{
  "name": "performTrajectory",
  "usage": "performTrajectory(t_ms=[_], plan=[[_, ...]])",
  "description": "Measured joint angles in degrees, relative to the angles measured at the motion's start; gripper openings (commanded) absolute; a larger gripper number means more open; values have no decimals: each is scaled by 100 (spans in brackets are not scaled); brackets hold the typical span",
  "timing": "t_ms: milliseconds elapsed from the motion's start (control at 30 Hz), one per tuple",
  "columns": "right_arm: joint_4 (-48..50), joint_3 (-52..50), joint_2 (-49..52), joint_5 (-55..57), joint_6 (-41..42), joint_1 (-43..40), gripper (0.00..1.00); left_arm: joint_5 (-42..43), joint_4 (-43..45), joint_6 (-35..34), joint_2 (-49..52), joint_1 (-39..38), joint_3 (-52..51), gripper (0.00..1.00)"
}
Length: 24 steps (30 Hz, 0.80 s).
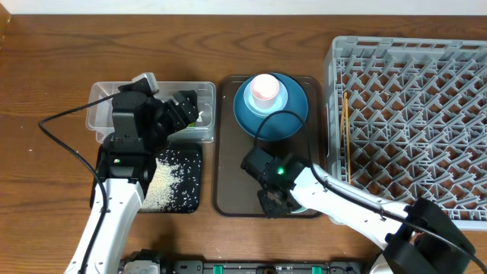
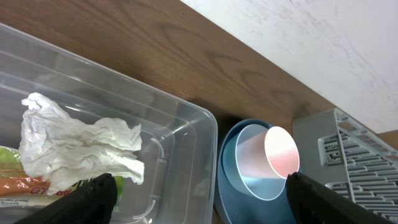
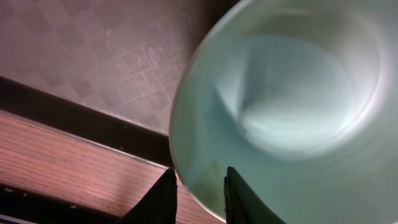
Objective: Sort waste into correct bins and load items into the dishwasher rack
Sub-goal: 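Grasp the rim of the pale green bowl with the right gripper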
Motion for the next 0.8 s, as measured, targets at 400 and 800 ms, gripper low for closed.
performTrajectory(t_ms=[400, 800], plan=[[564, -9, 0, -2, 15, 0, 24, 0, 0, 0, 0, 0, 0, 89], [1451, -20, 0, 0, 44, 0, 32, 0, 0, 0, 0, 0, 0, 89]])
